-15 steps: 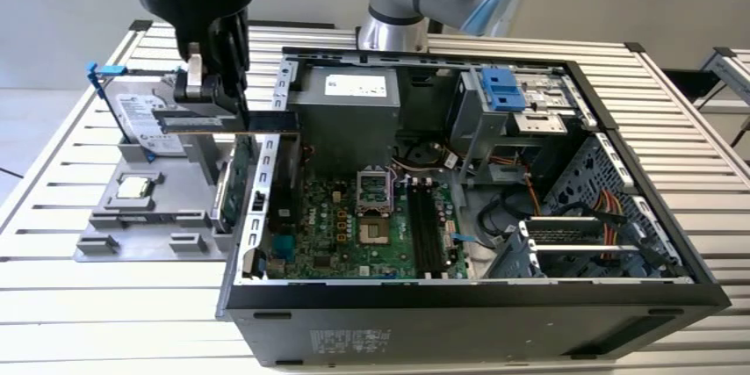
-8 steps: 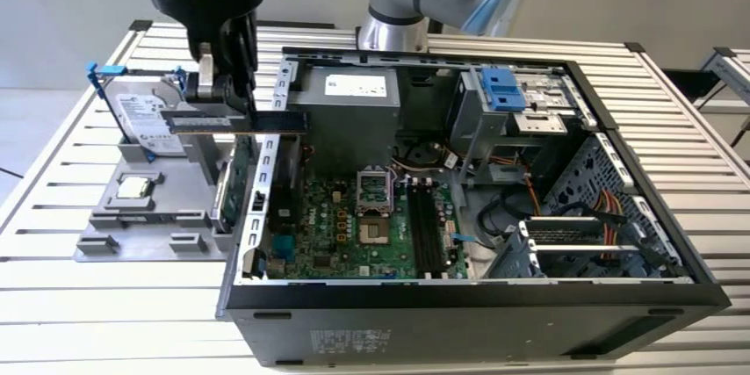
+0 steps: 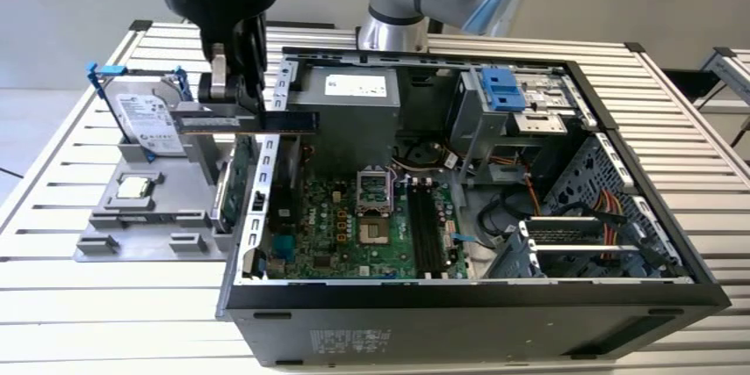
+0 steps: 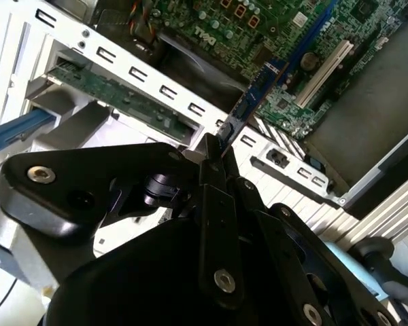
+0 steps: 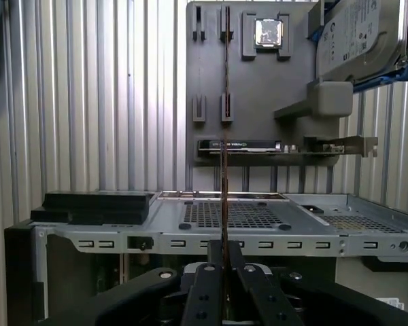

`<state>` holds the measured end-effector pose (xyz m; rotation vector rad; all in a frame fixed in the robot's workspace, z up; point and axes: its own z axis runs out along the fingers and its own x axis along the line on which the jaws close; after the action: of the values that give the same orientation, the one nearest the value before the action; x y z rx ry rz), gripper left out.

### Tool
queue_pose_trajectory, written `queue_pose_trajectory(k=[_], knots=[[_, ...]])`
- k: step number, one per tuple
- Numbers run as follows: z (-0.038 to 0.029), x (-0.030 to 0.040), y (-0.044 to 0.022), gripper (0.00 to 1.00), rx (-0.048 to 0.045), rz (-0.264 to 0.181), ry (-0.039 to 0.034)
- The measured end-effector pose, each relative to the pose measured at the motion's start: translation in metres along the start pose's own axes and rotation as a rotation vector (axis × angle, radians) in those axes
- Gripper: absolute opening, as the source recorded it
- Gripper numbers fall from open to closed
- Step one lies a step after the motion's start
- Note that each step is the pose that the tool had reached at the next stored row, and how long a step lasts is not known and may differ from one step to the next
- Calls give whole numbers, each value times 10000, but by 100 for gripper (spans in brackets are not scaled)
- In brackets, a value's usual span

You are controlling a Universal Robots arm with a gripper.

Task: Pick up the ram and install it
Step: 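Pick up the ram and move it above insertion slot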

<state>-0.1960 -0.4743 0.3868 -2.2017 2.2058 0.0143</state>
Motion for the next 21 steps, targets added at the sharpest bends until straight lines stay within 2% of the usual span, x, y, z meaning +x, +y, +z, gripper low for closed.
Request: queue_pose_trajectory(k=[21], knots=[[2,-1,-227,0,-13,1,1]])
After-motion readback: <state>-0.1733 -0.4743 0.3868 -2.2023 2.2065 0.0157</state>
